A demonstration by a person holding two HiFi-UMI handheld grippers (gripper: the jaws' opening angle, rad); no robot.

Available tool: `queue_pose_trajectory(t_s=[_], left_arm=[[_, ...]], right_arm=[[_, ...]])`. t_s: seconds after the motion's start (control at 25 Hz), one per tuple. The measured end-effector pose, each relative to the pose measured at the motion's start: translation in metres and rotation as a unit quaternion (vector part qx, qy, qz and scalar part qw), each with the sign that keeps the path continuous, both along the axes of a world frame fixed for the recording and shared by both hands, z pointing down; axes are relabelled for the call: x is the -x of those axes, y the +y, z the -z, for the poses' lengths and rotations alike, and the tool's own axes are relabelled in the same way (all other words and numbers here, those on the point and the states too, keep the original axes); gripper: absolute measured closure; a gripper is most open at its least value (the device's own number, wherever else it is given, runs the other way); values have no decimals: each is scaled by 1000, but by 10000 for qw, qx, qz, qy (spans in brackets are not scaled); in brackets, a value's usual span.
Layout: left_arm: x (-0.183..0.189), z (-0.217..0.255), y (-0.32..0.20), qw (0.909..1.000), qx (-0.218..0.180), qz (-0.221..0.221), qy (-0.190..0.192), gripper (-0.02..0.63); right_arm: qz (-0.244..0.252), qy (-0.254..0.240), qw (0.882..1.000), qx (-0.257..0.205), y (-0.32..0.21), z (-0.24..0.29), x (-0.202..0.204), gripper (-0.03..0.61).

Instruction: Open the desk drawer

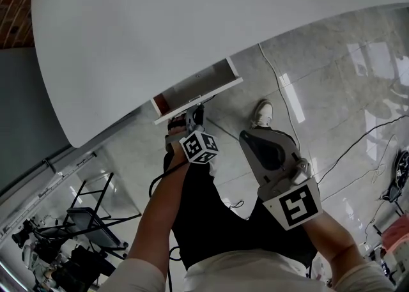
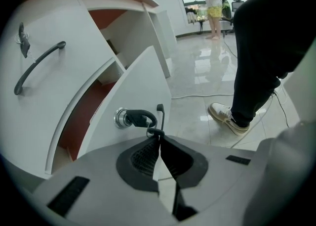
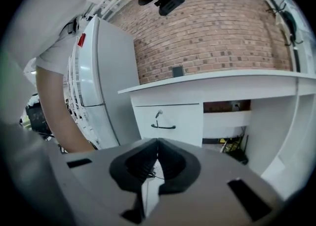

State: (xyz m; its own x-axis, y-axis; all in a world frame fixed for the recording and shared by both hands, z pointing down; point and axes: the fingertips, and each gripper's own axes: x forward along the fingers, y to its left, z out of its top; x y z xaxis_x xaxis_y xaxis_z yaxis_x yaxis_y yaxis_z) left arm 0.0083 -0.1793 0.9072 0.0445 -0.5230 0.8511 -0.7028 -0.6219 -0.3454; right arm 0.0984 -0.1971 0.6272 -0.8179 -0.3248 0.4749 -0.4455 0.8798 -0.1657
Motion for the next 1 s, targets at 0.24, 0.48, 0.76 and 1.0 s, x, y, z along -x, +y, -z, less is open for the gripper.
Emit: queue_pose_trajectory(t_s=[0.24,0.48,0.76,1.0], left_arm=[[-29,-16,34,9961,493,-662,320,611],[-35,-12,41,9963,431,-582,452,611],[-17,52,59,9967,125,142,783,611],[7,151,64,9867,-382,996,1225,611]], right_arm=[[-10,11,10000,90,8,3,6,563],[-52,43,9997,216,11,1,6,563],[-9,172,9992,372,15,39,13,563],[74,328,9993,146,6,102,29,563]])
